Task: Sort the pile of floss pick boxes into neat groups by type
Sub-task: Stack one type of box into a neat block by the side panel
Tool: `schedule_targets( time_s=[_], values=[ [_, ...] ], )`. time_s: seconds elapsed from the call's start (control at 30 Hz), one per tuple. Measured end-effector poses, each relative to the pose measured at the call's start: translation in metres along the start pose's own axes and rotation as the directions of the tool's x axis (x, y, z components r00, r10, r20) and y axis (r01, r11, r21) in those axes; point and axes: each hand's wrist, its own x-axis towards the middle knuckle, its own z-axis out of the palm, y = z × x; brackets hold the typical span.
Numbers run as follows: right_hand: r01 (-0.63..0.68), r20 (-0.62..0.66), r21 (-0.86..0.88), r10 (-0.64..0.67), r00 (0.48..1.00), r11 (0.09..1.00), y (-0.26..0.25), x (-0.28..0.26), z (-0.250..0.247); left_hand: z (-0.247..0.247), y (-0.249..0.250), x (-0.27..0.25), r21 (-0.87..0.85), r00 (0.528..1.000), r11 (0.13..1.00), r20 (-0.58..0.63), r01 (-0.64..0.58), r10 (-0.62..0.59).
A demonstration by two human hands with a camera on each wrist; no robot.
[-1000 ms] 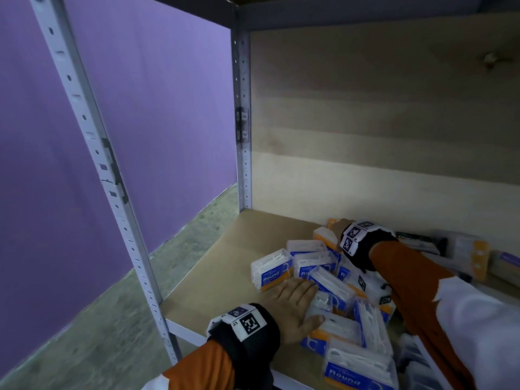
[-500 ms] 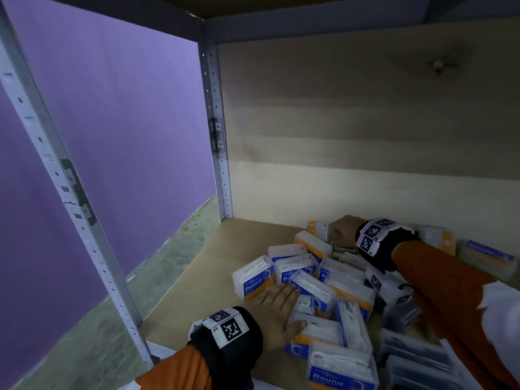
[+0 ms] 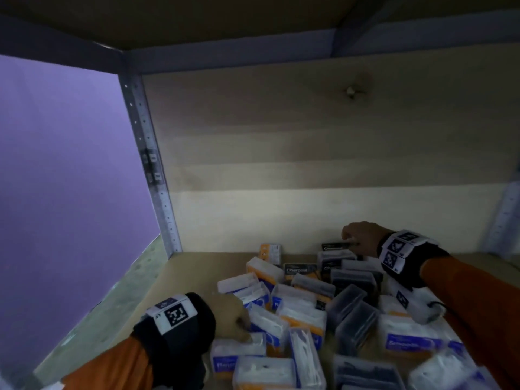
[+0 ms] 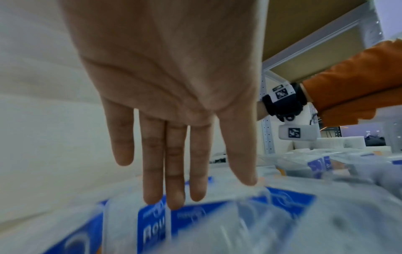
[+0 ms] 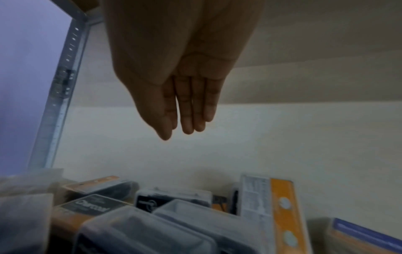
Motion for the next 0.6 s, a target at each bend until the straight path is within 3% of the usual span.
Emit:
schedule_targets(
  time_s=[0.17, 0.4, 0.6],
  values=[
    [-0.071, 0.011, 0.046, 0.071, 0.997, 0.996, 0.034, -0.006, 0.014, -0.042, -0.008, 0.026, 0.058, 0.999, 0.997, -0.032, 0.044, -0.042],
    [-0.154, 0.140, 0.085, 0.141, 0.980, 0.984, 0.070, -0.005, 0.024, -0.095, -0.023, 0.083, 0.090, 0.991, 0.987, -0.048, 0.131, -0.127],
    [-0.197, 0.161, 0.089, 0.181, 0.970, 0.976, 0.088, 0.003, 0.031, -0.115, -0.033, 0.138, 0.162, 0.964, 0.951, -0.048, 0.265, -0.260]
  ],
)
